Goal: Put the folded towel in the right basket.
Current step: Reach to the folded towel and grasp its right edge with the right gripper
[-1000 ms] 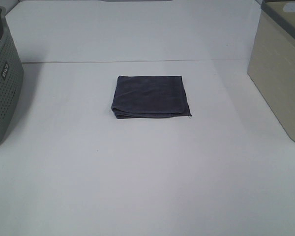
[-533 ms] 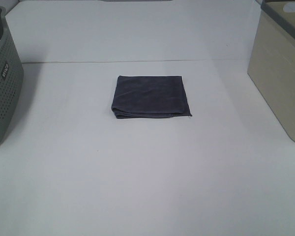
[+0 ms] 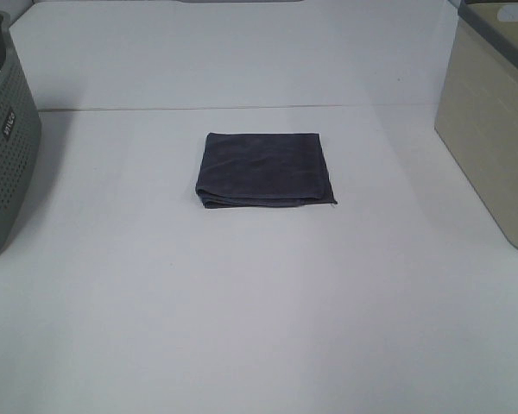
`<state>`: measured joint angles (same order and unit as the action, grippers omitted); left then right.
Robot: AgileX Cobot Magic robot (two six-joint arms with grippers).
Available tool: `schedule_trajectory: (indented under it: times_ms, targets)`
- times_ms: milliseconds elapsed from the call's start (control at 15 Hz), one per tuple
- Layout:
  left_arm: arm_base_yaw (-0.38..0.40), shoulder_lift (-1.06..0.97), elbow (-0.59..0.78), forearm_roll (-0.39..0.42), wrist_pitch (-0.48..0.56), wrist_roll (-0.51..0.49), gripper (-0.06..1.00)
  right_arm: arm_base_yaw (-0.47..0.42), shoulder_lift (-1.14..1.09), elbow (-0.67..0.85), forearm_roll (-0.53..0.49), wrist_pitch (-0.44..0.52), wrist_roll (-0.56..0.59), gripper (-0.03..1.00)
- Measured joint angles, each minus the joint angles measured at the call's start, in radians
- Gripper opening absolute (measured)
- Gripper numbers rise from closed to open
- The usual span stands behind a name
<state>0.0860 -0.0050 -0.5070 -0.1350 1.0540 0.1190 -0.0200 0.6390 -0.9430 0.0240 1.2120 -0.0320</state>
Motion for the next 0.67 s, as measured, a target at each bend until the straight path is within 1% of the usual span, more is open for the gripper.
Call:
schedule_trajectory:
  times_ms: [67,200,267,333,400,533,600,667]
  targets:
    - [0.0,0.0,0.0,0.0,0.0,0.0,0.99,0.0,0.114,-0.104,0.011,0.0,0.0,0.97]
    - [0.0,0.0,0.0,0.0,0.0,0.0,0.99,0.0,0.305,-0.25,0.031,0.0,0.0,0.97]
    - [0.0,0.0,0.0,0.0,0.0,0.0,0.99,0.0,0.378,-0.312,0.053,0.0,-0.001,0.97]
    - [0.0,0.0,0.0,0.0,0.0,0.0,0.99,0.0,0.45,-0.361,0.098,0.0,-0.016,0.97]
    - [0.0,0.0,0.0,0.0,0.0,0.0,0.99,0.0,0.511,-0.395,0.154,0.0,-0.044,0.97]
    - [0.0,0.0,0.0,0.0,0.0,0.0,0.99,0.0,0.644,-0.44,0.313,-0.022,-0.11,0.96]
    - [0.0,0.0,0.0,0.0,0.0,0.0,0.99,0.0,0.683,-0.448,0.362,-0.037,-0.124,0.96]
    - [0.0,0.0,0.0,0.0,0.0,0.0,0.99,0.004,0.76,-0.467,0.457,-0.057,-0.149,0.96]
